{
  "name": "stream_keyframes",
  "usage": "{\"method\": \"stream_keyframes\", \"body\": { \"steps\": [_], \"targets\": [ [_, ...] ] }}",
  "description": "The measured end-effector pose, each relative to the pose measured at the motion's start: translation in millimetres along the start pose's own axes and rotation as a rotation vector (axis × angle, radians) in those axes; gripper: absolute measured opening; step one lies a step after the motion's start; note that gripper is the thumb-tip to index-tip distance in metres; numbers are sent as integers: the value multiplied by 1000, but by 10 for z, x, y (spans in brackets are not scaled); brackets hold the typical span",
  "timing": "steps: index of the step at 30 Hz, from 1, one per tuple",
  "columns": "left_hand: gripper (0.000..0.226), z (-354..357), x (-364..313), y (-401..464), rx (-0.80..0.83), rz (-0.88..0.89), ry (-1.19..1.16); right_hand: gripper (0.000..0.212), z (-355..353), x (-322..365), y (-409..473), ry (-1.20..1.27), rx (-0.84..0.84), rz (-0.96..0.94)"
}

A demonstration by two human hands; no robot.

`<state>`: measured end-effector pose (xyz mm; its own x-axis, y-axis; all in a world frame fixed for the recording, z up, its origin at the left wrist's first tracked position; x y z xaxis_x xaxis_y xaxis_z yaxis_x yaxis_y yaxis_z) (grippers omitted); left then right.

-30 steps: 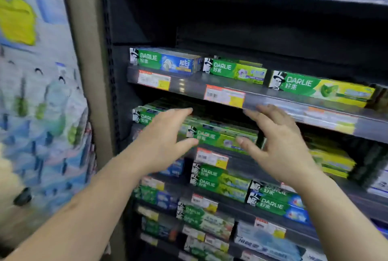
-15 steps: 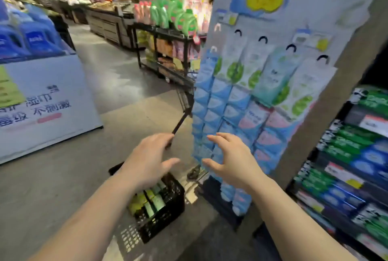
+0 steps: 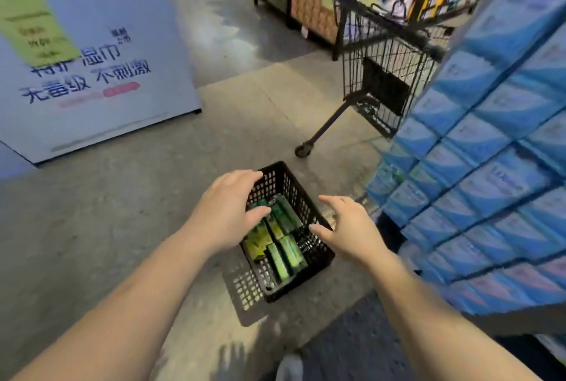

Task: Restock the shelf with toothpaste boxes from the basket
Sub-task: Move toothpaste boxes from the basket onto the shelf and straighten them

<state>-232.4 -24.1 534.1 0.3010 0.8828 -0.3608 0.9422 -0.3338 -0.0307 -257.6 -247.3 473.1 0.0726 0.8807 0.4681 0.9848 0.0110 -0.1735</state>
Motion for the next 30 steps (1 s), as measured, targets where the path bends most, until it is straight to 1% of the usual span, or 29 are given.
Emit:
{"method": "stream_keyframes", "body": {
  "steps": [3,8,12,15,17,20,25,30],
  "targets": [
    [68,450,356,467,13,-27,-8,65,558,-320,592,4,80,63],
    [68,1457,998,1026,100,-81,-83,61,1699,-833,1329,-15,192,174],
    [70,2386,1491,1336,167,-41,-80,61,2861,-1202,1753,0,318,272],
    [70,3058,1867,1558,177,-10,-54,60,3724,-1427,2032,26,386,365],
    [70,3435,2084,1701,186,1,-43,59,4209,-1538,2224,25,427,419],
    [69,3891,2348,1875,186,15,-42,51,4853,-1691,2470,33,483,479],
    [68,4345,2658,2015,178,35,-37,40,5597,-1947,2592,-19,519,590],
    [69,4519,2779,2061,144,47,-63,36,5928,-2097,2600,-96,551,643]
  ]
}}
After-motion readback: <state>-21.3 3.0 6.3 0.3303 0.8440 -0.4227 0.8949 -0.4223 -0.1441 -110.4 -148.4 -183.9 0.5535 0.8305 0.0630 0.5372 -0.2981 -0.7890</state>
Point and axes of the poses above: each hand's wrist, its own y-axis towards the middle knuckle, its own z-axis out of the palm, x = y × z, the point moved 1 cm from there along y, towards the middle knuckle, and after that the axes turned 2 degrees about y, right-handed, at the moved point
